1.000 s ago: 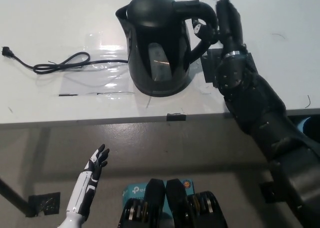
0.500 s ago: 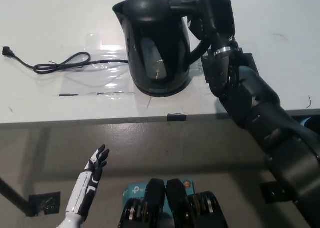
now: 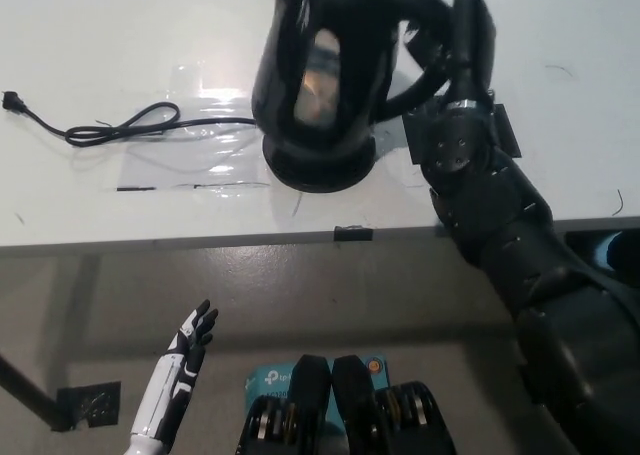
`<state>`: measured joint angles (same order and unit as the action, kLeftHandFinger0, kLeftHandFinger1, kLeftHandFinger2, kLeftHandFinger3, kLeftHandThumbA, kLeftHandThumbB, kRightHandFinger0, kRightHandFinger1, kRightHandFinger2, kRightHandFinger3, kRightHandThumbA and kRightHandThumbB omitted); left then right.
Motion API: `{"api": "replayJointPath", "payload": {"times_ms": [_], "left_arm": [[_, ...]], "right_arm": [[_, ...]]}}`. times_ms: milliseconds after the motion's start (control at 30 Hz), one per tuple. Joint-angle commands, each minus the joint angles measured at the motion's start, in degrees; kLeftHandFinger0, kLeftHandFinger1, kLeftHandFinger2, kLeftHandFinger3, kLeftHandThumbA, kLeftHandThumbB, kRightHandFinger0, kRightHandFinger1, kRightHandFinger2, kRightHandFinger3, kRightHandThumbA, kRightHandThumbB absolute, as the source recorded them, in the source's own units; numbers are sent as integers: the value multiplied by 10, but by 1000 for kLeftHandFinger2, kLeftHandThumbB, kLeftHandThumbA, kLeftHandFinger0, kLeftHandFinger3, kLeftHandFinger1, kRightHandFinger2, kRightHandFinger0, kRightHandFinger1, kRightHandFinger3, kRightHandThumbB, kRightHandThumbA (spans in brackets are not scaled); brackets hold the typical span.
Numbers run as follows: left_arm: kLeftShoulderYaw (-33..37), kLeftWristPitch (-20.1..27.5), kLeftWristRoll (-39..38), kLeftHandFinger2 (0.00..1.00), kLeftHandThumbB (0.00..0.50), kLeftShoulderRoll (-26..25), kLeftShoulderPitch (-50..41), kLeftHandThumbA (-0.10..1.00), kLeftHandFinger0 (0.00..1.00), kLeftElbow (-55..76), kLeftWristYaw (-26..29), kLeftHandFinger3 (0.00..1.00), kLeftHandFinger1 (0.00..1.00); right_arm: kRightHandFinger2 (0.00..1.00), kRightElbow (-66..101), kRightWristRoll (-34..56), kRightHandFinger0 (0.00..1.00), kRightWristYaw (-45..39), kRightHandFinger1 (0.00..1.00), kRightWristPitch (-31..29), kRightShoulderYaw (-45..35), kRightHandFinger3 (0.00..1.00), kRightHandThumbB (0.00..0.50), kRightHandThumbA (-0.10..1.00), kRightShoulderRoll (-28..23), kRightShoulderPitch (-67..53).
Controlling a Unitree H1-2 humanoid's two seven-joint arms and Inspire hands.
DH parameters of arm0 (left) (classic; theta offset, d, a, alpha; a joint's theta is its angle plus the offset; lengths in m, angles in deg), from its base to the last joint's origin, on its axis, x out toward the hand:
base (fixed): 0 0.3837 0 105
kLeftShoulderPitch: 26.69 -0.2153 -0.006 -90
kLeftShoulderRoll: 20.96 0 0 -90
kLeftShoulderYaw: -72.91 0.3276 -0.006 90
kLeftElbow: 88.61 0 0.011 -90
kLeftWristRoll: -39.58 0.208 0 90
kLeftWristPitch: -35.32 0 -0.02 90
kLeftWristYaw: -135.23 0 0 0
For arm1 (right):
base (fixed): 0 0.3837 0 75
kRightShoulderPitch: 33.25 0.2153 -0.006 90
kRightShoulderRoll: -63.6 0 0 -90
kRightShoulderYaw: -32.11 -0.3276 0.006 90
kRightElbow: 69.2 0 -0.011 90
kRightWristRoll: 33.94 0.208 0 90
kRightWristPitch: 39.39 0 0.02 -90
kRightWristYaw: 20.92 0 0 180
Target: Use the right hand to grab the handle of the kettle from the base and place it on the right side
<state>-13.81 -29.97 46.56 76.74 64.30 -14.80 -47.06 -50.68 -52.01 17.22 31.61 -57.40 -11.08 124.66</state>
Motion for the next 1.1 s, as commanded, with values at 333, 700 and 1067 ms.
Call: {"api": "replayJointPath", "payload": {"times_ms": [333, 700, 1067], "left_arm": [[-4, 1, -23, 1000, 500, -7, -2, 1000, 976, 18, -10, 966, 1000], [-4, 17, -10, 995, 500, -17, 5, 1000, 944, 17, -5, 926, 1000], [-6, 21, -18, 974, 500, -16, 3, 1000, 921, 10, -3, 903, 1000]], "right_arm": [[641, 143, 37, 0, 66, 163, -79, -48, 772, 53, -100, -57, 61], [670, 122, -38, 0, 84, 132, -79, 22, 770, 73, -100, -136, 28], [590, 52, -33, 0, 89, 72, -79, 69, 637, 107, -100, -161, 21]]}}
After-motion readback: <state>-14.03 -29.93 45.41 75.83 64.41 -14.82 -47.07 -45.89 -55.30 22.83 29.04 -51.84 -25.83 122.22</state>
